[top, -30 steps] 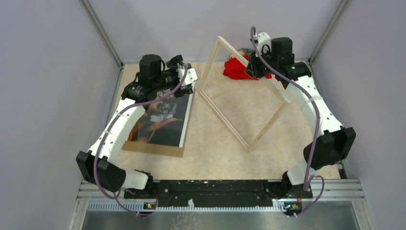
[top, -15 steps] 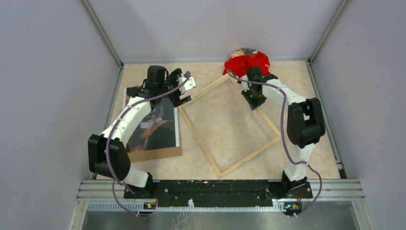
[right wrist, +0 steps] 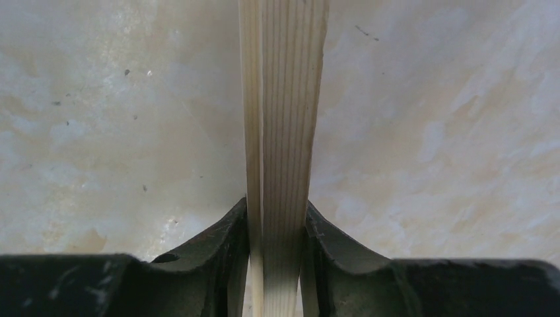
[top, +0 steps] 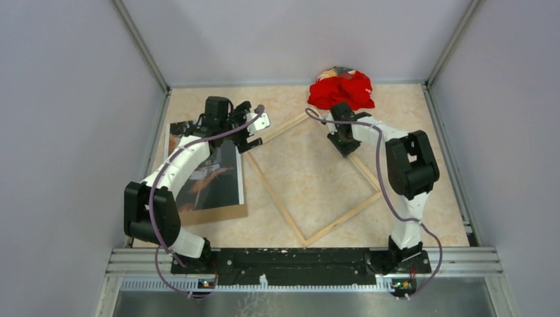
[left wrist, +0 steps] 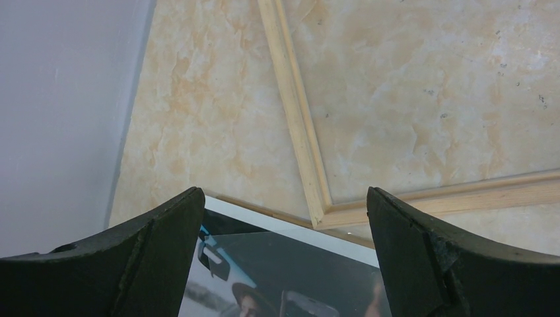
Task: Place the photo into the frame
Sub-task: Turn over the photo frame at the center of the board.
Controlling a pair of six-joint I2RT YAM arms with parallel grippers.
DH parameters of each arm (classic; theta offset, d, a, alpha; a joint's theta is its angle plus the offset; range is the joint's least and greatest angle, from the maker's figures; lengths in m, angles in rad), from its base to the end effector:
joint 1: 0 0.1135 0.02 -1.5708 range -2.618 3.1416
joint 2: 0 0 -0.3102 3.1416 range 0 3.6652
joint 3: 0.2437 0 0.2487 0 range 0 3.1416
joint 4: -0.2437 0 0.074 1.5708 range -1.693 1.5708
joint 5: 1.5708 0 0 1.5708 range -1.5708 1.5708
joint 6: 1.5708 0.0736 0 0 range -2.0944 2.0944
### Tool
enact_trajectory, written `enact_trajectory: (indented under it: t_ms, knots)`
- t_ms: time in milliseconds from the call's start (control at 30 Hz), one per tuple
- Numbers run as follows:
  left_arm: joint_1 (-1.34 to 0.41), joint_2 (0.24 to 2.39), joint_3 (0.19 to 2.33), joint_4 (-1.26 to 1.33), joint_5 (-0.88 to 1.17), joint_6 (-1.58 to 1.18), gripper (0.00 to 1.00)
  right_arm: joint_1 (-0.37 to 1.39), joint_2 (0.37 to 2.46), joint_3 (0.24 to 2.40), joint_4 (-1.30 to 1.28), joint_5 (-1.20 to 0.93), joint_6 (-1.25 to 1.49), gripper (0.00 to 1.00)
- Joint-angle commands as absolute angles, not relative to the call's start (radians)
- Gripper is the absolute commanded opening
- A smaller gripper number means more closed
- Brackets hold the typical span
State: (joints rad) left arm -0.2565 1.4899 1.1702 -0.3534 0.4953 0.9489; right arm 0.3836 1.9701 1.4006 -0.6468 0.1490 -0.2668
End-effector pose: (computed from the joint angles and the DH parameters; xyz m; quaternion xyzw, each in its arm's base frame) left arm 0.3310 -0.1230 0.3173 0.5828 0.6593 -0.0650 0.4707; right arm 0.4002 0.1497 0.1820 -0.3012 0.9343 -0.0629 0.1798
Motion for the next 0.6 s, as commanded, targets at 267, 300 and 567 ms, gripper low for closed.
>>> enact_trajectory:
  t_ms: [267,300,567]
  knots:
    - [-0.251,1.523,1.156,-0.358,0.485,0.933,0.99,0.395,1.970,1.437,-0.597,0.209,-0.067,0.62]
    - [-0.252,1.531,1.160,-0.350,0.485,0.922,0.99,0.386,1.959,1.448,-0.624,0.217,-0.002,0.66]
    - [-0.252,1.677,1.238,-0.220,0.455,0.794,0.98,0.276,1.491,1.082,-0.604,0.032,0.485,0.99]
